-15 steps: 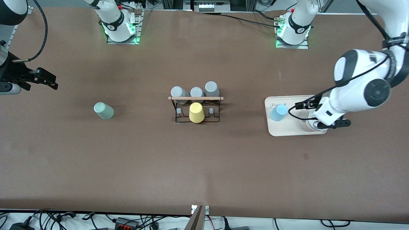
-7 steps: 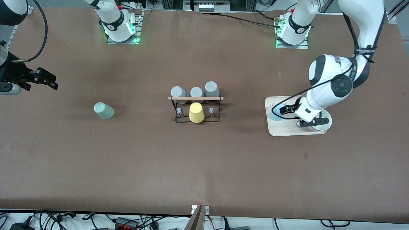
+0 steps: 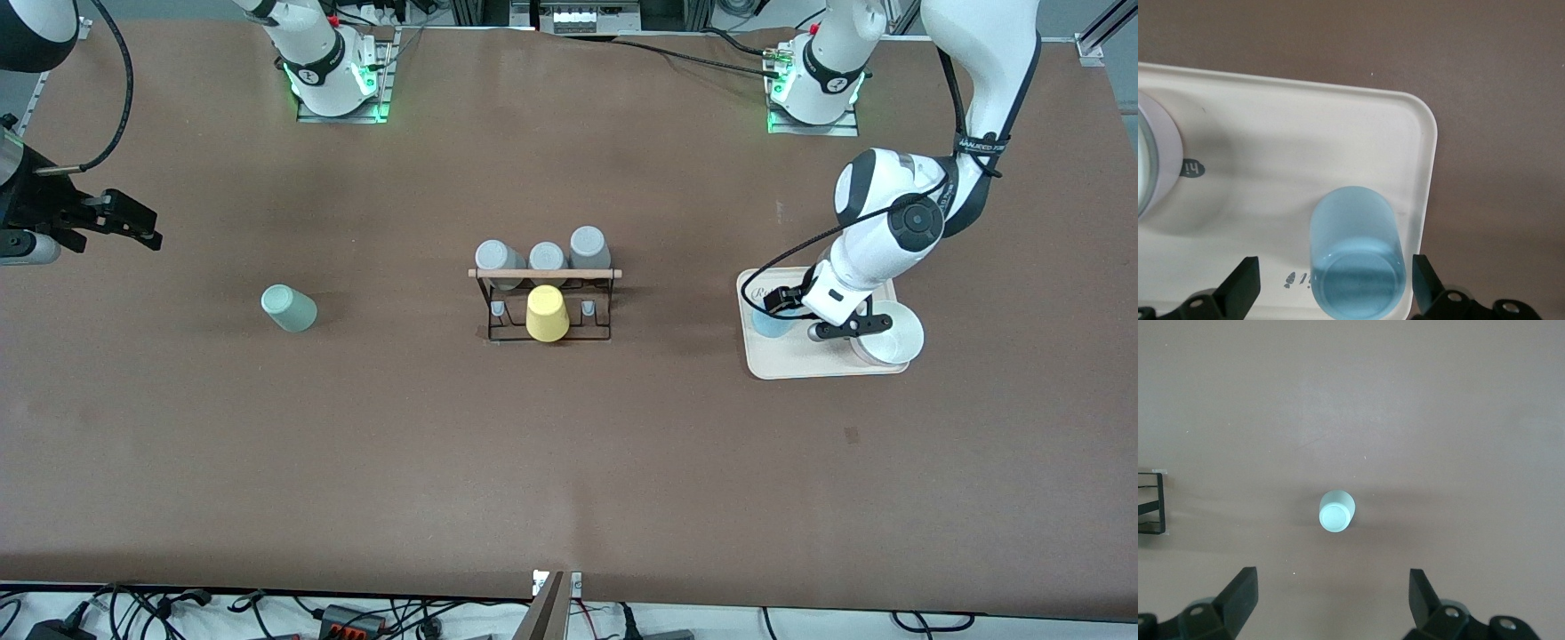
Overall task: Hang scattered cups on rack with three cups
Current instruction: 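Close the left gripper on the light blue cup and lift it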
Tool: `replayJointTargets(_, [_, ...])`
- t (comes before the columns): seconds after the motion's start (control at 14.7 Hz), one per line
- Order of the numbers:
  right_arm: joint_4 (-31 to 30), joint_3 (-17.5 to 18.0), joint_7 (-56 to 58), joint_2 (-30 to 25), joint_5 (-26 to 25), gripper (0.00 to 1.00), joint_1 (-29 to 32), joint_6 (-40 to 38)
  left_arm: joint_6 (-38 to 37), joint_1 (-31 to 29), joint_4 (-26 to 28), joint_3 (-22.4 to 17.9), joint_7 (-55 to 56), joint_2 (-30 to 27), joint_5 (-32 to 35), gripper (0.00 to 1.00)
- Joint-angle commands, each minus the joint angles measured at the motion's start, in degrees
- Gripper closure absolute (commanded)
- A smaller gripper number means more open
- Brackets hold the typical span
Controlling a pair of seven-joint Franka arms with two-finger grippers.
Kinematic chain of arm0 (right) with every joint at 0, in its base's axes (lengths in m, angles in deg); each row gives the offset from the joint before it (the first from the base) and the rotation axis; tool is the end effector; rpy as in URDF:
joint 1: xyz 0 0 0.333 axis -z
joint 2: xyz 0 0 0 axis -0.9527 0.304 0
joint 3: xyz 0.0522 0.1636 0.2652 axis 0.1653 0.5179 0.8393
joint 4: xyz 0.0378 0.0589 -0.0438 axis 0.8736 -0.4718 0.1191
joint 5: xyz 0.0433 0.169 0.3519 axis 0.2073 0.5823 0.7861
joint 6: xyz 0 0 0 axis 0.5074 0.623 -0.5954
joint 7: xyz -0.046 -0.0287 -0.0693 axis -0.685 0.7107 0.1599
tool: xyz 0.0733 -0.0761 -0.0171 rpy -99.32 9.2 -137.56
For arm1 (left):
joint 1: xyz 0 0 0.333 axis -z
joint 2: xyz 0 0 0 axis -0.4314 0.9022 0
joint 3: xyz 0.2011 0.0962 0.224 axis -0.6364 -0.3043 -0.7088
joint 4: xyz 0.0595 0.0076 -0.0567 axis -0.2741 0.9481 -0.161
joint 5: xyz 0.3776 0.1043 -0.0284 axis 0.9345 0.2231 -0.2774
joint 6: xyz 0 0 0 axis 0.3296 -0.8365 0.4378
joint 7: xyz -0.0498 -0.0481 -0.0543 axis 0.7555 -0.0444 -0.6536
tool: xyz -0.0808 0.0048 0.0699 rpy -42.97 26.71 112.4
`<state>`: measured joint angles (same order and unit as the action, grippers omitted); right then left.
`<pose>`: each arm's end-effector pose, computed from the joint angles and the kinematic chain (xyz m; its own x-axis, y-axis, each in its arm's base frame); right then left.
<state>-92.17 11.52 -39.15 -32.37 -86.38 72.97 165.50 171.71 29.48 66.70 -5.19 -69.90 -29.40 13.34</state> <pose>0.5667 -0.0193 0.5700 0.9987 0.0482 0.0133 0.0480 -0.9987 0.0164 0.5285 -0.1118 0.2438 0.9819 0.1832 -0.0488 0.1862 -0.9802 0.0668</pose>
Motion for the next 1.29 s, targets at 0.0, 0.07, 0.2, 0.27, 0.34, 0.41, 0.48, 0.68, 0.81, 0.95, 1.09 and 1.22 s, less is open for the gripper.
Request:
replayJointTargets(0.0, [0.3,0.3,-0.7,0.0,-0.2,0.00,0.5,-0.2,1.9,0.9,0.9,0.3,1.8,0.3,-0.4,0.00])
replayJointTargets(0.07, [0.3,0.3,-0.7,0.0,-0.2,0.00,0.5,-0.2,2.0,1.1,1.0,0.3,1.9,0.4,-0.4,0.00])
replayJointTargets(0.2, [0.3,0.4,-0.7,0.0,-0.2,0.00,0.5,-0.2,2.0,2.0,1.3,0.2,2.5,0.4,-0.3,0.00])
replayJointTargets(0.27, [0.3,0.4,-0.7,0.0,-0.2,0.00,0.5,-0.2,2.0,2.0,1.3,0.2,2.5,0.4,-0.1,0.00])
replayJointTargets(0.34, [0.3,0.4,-0.7,0.0,-0.2,0.00,0.5,-0.2,2.0,2.0,1.3,0.2,2.5,0.4,0.1,0.03])
replayJointTargets(0.41, [0.3,0.3,-0.7,0.0,-0.2,0.00,0.5,-0.2,2.0,2.0,1.3,0.2,2.5,0.4,0.3,0.06])
replayJointTargets(0.48, [0.3,0.4,-0.7,0.0,-0.2,0.00,0.5,-0.2,2.0,2.0,1.3,0.2,2.5,0.4,0.5,0.09])
replayJointTargets(0.68, [0.3,0.4,-0.7,0.0,-0.2,0.00,0.5,-0.2,1.8,2.0,1.2,0.0,2.4,0.4,0.7,0.22])
replayJointTargets(0.81, [0.3,0.4,-0.7,0.0,-0.2,0.00,0.5,-0.2,1.5,2.0,1.2,0.0,2.6,0.3,1.2,0.33])
replayJointTargets(0.95, [0.3,0.3,-0.7,0.1,-0.2,0.00,0.5,-0.3,0.9,1.8,1.1,-0.1,2.5,-0.3,1.2,0.44])
replayJointTargets(1.09, [0.4,0.3,-0.7,0.0,-0.1,0.00,0.6,-0.3,-0.7,1.6,0.2,-0.3,2.3,-1.3,1.3,0.50])
replayJointTargets(1.22, [0.5,0.3,-0.7,0.0,0.0,0.00,0.6,-0.4,-4.3,1.4,-2.9,-0.4,2.2,-2.0,1.9,0.50])
